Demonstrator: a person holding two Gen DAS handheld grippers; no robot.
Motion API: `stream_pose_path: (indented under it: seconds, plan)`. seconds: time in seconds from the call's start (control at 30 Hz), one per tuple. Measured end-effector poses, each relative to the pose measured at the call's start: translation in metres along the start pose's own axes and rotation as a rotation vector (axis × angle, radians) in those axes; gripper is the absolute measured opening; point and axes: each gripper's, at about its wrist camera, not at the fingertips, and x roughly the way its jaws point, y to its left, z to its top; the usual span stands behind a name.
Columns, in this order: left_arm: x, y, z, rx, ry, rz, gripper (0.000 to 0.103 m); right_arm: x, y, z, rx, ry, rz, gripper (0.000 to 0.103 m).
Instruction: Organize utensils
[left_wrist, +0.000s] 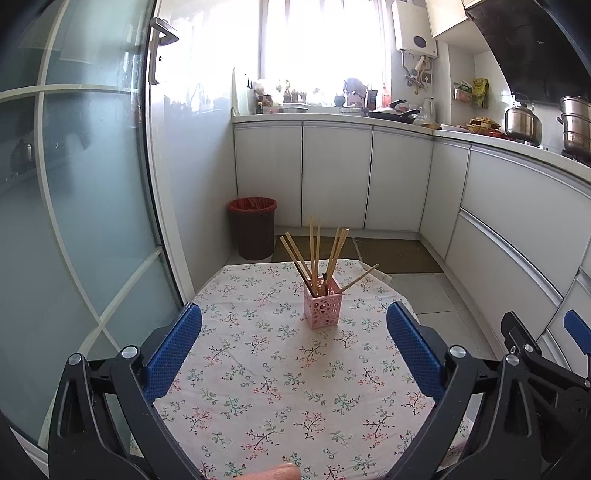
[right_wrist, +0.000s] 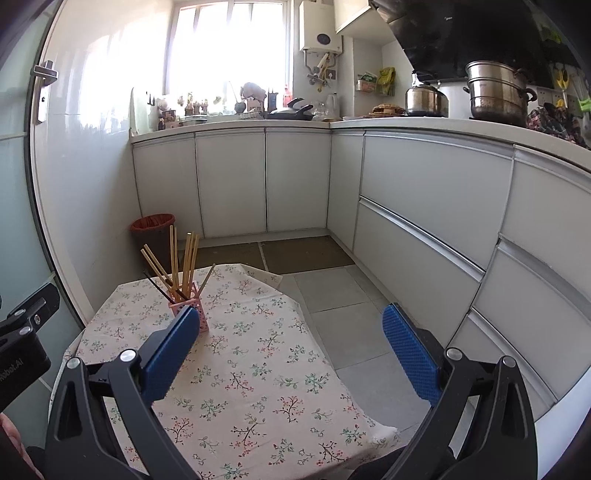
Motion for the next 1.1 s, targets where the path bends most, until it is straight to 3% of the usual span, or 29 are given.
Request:
stream_pose_path:
  seconds: [1.1]
  plan:
    - [0.0032, -0.0010, -0.0016, 0.019, 0.011, 0.003, 0.096, -0.0023, -0.0096, 0.0042, 0.039, 0.012, 0.013, 0.096]
